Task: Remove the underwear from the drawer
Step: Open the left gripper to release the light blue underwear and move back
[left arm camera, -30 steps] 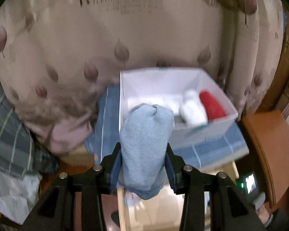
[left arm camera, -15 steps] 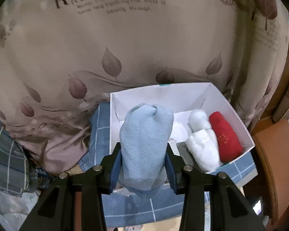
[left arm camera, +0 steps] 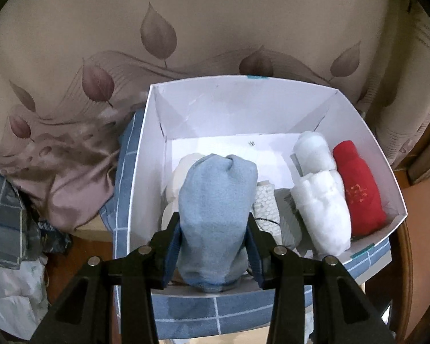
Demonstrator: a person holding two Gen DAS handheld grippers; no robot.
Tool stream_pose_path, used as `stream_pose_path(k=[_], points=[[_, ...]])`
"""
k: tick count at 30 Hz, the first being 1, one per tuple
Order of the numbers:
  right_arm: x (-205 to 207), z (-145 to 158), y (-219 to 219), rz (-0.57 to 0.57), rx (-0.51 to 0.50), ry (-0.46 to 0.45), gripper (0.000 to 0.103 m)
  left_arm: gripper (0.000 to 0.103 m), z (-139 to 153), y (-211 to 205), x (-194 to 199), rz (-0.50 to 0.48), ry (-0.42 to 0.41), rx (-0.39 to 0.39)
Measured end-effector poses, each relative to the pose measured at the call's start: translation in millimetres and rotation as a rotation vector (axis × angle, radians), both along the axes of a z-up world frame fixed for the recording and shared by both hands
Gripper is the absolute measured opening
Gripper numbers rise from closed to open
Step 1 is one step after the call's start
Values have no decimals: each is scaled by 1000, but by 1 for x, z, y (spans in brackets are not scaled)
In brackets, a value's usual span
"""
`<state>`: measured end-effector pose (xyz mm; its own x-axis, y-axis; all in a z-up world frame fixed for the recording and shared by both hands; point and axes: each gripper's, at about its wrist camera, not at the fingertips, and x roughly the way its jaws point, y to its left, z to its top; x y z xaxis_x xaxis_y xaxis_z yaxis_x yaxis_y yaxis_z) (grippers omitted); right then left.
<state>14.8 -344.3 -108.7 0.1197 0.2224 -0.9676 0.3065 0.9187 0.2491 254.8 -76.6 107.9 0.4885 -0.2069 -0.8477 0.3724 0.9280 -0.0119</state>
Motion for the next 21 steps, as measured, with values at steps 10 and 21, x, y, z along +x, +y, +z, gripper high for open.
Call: stream_pose_path(k=[10, 21], points=[[0, 1, -1, -8, 10, -6, 28, 51, 4, -5, -10, -50, 28, -26], [0, 1, -1, -13, 10, -6, 28, 52, 49, 21, -50, -62, -60, -2]])
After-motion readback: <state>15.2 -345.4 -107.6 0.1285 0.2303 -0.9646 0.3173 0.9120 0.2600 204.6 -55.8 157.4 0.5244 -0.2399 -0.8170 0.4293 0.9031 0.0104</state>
